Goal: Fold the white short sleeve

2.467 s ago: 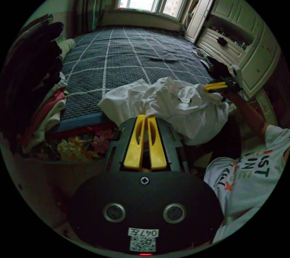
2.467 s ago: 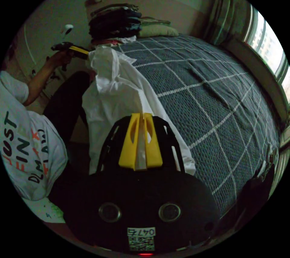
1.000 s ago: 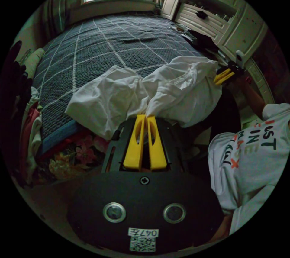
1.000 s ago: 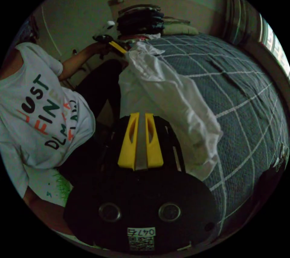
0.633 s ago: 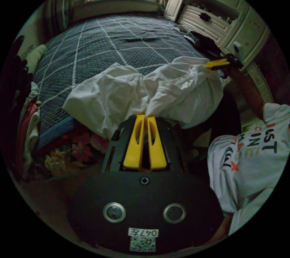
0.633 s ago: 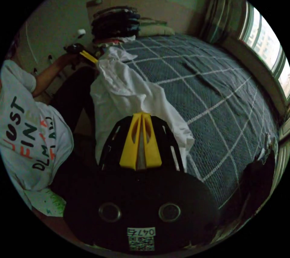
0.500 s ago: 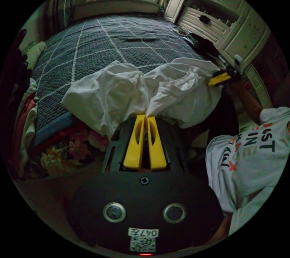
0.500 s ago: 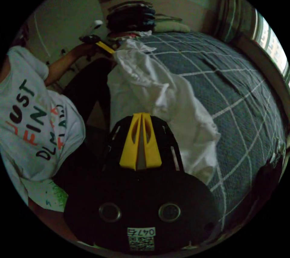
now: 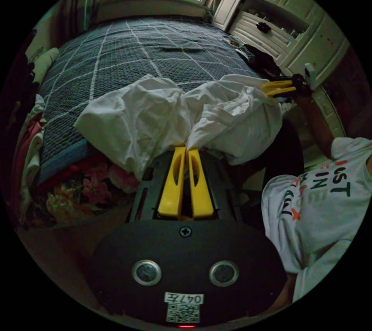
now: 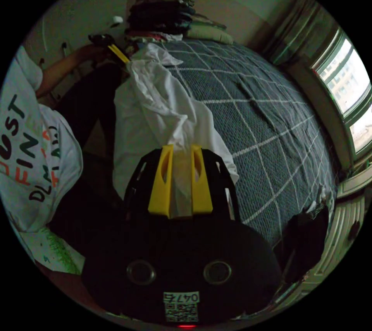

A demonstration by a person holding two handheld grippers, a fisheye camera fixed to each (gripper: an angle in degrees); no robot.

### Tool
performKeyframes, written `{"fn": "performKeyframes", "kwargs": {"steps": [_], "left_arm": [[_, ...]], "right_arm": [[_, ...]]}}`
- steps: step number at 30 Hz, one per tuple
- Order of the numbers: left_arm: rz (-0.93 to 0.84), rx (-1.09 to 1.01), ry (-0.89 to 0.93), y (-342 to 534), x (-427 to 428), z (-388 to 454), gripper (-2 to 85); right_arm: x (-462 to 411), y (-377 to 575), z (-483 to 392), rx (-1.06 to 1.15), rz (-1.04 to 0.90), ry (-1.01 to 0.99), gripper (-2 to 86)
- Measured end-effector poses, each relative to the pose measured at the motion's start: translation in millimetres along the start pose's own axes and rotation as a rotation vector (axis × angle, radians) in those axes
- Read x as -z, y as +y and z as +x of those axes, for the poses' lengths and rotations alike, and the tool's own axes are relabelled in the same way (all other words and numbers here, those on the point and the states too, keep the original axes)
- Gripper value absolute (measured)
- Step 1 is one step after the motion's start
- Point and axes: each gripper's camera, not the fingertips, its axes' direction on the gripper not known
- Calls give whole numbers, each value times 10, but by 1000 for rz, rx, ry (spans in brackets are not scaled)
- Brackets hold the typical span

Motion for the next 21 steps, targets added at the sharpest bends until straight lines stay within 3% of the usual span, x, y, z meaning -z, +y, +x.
{"fn": "performKeyframes", "kwargs": {"steps": [14,21], "left_arm": [[-33,-69,-13,54,-14,306,-9],[-25,-87,-18,120,33,511,-9]], "right_arm": [[208,383,-181,-71,-86,-50,23],[468,387,-492,8,-70,61,0]]}}
